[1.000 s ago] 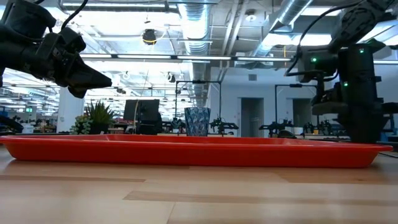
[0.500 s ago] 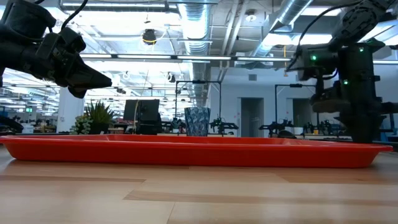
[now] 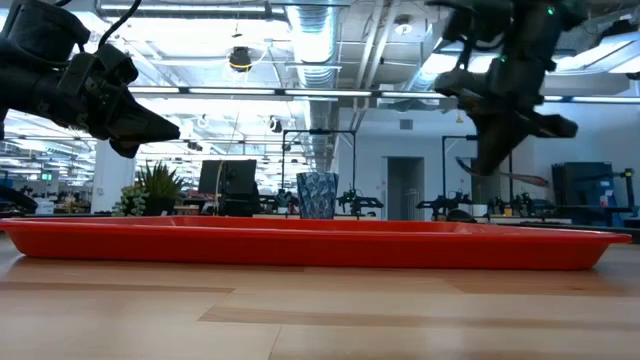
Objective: Pick and place plate/cup/fork/spoon on tray
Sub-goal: Put the black spoon on the right of the red serving tray
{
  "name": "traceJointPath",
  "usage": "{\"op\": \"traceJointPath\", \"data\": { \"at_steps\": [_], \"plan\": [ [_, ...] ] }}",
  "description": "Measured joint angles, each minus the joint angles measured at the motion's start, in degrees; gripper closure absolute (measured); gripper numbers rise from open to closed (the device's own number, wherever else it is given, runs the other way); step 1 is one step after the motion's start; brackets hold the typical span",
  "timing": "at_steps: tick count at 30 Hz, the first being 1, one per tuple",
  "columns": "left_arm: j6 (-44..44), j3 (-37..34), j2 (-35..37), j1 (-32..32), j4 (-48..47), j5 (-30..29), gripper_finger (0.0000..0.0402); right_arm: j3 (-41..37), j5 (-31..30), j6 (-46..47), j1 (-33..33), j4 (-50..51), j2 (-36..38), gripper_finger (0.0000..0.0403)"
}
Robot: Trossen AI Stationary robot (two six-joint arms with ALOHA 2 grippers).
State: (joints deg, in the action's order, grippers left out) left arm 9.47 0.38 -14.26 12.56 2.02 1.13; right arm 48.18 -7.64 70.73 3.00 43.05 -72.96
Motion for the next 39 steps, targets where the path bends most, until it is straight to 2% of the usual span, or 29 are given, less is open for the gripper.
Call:
{"op": "traceJointPath", "data": {
  "at_steps": [6, 11, 16, 22, 34, 39],
  "plan": [
    [0.00, -0.02, 0.00, 0.02, -0.01, 0.00, 0.0359, 5.85, 0.00, 1.71, -1.29, -0.04, -10.95, 0.0388],
    [0.15, -0.01, 0.00, 0.01, -0.01, 0.00, 0.0359, 10.46, 3.53, 1.01, 1.29, 1.13, -21.20, 0.0388],
    [0.24, 0.00, 0.00, 0.02, -0.02, 0.00, 0.0359, 13.42, 6.51, 0.84, 4.10, 3.78, -27.20, 0.0388],
    [0.28, 0.00, 0.01, 0.01, -0.02, 0.00, 0.0359, 14.41, 8.19, 1.23, 5.52, 4.49, -29.73, 0.0387],
    [0.58, 0.00, 0.02, 0.00, -0.02, 0.01, 0.0359, 14.41, 7.59, 2.78, 6.14, 6.46, -30.43, 0.0386],
    [0.78, -0.01, 0.02, 0.01, -0.02, 0.00, 0.0359, 14.41, 7.55, 2.81, 6.20, 6.20, -30.45, 0.0372]
  ]
}}
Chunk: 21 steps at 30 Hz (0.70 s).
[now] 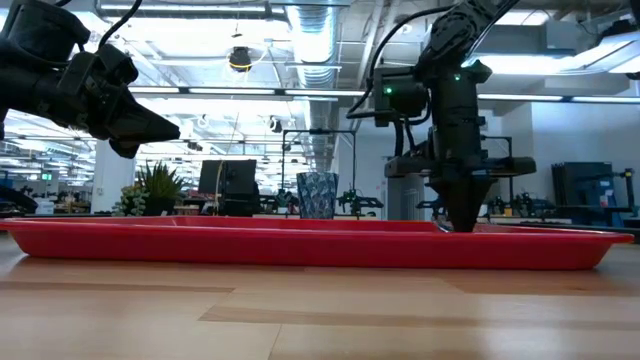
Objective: Pick and place plate/cup/fork/spoon on tray
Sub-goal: Put the black spoon on the right of the red serving tray
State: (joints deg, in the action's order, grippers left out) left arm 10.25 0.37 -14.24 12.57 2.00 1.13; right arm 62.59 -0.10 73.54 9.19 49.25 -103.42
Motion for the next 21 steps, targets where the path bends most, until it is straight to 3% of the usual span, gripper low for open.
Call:
{"op": "traceJointPath", "data": {
  "at_steps": [6, 21],
  "plan": [
    [0.05, 0.01, 0.00, 0.01, 0.00, 0.02, 0.0359, 0.00, -0.01, 0.04, 0.35, -0.15, 0.00, 0.0348],
    [0.07, -0.01, 0.00, 0.01, 0.00, 0.00, 0.0359, -0.02, -0.22, 1.07, 1.32, -0.42, 0.00, 0.0344]
  ]
}}
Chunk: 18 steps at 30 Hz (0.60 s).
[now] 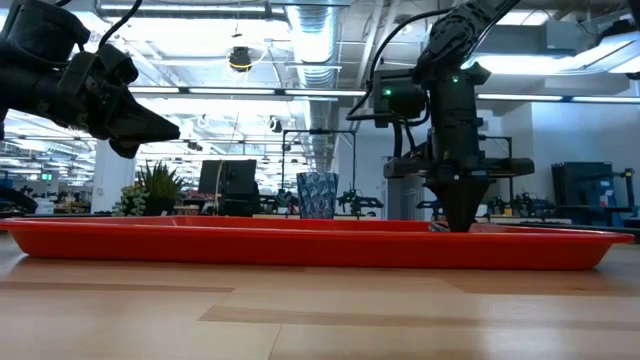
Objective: Pick and place plate/cup/fork/spoon on tray
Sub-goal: Put the black spoon on the right of the red serving tray
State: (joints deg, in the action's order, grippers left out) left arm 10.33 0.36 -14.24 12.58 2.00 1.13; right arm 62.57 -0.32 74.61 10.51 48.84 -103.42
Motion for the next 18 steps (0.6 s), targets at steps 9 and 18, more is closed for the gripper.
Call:
{"op": "traceJointPath", "data": {
  "at_steps": [9, 18],
  "plan": [
    [0.00, 0.01, 0.00, -0.02, 0.00, 0.02, 0.0359, 0.00, -0.07, 1.83, 0.15, 0.59, 0.00, 0.0344],
    [0.02, 0.00, 0.00, -0.02, 0.00, 0.02, 0.0359, 0.00, -0.26, 2.23, 0.15, 1.90, 0.02, 0.0344]
  ]
}}
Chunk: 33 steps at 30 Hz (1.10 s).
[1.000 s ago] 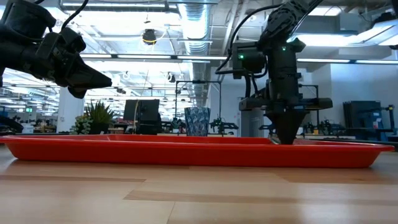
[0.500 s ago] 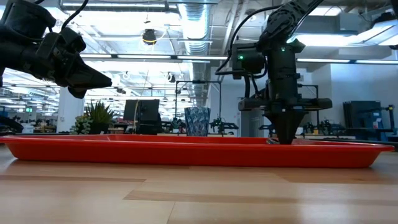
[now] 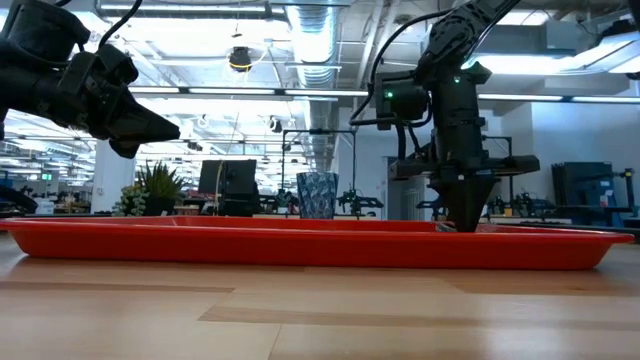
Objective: Pick and place plate/cup/fork/spoon on tray
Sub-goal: Put the black spoon on the right of the red serving tray, then put the blue glass on the top left of the red serving tray
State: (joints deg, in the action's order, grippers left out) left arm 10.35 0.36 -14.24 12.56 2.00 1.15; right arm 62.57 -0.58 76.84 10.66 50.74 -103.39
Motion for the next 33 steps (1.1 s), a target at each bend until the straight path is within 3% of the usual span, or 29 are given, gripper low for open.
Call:
{"op": "traceJointPath", "data": {
  "at_steps": [12, 19, 23, 28, 33],
  "plan": [
    [-0.01, 0.01, 0.00, 0.00, 0.00, 0.00, 0.0359, 0.38, -0.81, -1.54, 0.00, 0.38, 0.00, 0.0344],
    [-0.02, 0.01, -0.02, 0.00, 0.00, 0.00, 0.0359, 4.06, -1.44, -12.46, -0.32, 3.49, 4.45, 0.0349],
    [-0.02, 0.02, -0.02, 0.00, 0.00, 0.02, 0.0359, 2.80, -6.26, -19.50, -1.06, 2.76, 9.90, 0.0369],
    [-0.04, 0.01, -0.02, 0.00, 0.00, 0.02, 0.0359, -3.34, -10.06, -31.41, -3.80, -8.59, 17.45, 0.0396],
    [-0.05, 0.02, -0.02, 0.00, 0.00, 0.12, 0.0359, -14.58, -13.00, -43.67, -7.74, -33.09, 24.80, 0.0387]
  ]
}}
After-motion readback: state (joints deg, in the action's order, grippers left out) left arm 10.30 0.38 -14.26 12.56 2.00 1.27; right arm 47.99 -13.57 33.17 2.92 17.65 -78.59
